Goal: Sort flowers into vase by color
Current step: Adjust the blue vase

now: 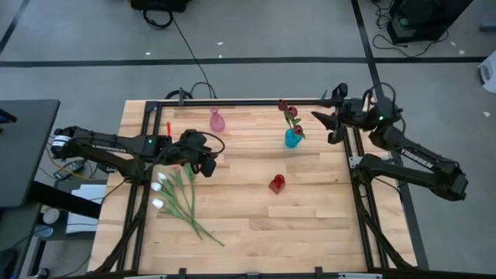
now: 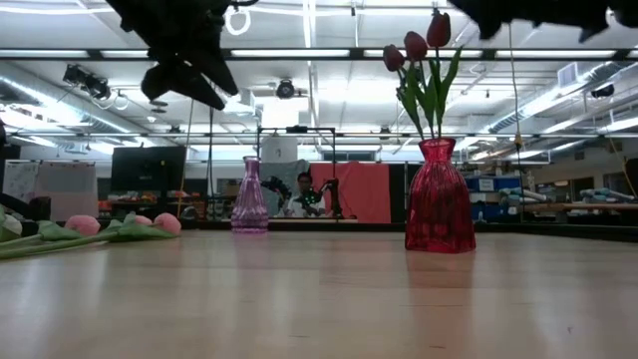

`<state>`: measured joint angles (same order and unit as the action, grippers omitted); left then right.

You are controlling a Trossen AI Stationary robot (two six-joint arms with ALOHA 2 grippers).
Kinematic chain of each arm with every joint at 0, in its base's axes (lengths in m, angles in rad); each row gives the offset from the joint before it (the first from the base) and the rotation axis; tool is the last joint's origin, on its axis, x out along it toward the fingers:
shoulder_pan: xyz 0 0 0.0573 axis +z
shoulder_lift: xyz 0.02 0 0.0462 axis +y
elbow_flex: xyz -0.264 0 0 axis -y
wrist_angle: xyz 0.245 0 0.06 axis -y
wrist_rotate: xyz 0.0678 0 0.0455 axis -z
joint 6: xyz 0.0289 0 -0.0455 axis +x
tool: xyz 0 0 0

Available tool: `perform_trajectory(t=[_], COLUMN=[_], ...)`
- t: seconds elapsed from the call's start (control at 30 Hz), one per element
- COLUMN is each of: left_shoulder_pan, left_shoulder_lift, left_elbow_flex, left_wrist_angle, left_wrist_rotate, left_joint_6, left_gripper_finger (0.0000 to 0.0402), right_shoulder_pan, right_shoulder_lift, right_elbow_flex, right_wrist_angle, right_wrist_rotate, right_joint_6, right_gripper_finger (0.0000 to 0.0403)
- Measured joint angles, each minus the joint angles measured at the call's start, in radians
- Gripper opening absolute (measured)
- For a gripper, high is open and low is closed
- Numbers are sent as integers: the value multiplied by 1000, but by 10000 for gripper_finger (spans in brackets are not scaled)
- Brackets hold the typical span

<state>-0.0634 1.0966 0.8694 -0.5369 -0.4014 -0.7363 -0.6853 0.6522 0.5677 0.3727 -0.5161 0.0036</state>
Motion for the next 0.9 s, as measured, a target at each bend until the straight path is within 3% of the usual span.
perform_trajectory(t=[0.2, 0.37, 0.5, 0.73, 0.9], left_shoulder_pan=[-5, -14, -16, -16, -16], left_shoulder_lift=[8, 24, 21, 12, 12], left_elbow_flex=[13, 11, 11, 19, 19], left_wrist_angle=[-75, -79, -60, -46, -22], left_wrist_rotate=[-5, -5, -5, -4, -6], left_joint_6=[-55, -44, 5, 133, 156], left_gripper_finger=[185, 182, 182, 182, 182], right_shoulder_pan=[104, 265, 409, 633, 727], right_shoulder_lift=[138, 198, 197, 205, 223], right_elbow_flex=[172, 218, 217, 216, 216], right_wrist_angle=[-40, -121, -272, -535, -614], right_wrist_rotate=[-238, -260, -70, 404, 609], right_joint_6=[-25, -89, -168, -180, -104], right_gripper_finger=[182, 182, 182, 182, 182])
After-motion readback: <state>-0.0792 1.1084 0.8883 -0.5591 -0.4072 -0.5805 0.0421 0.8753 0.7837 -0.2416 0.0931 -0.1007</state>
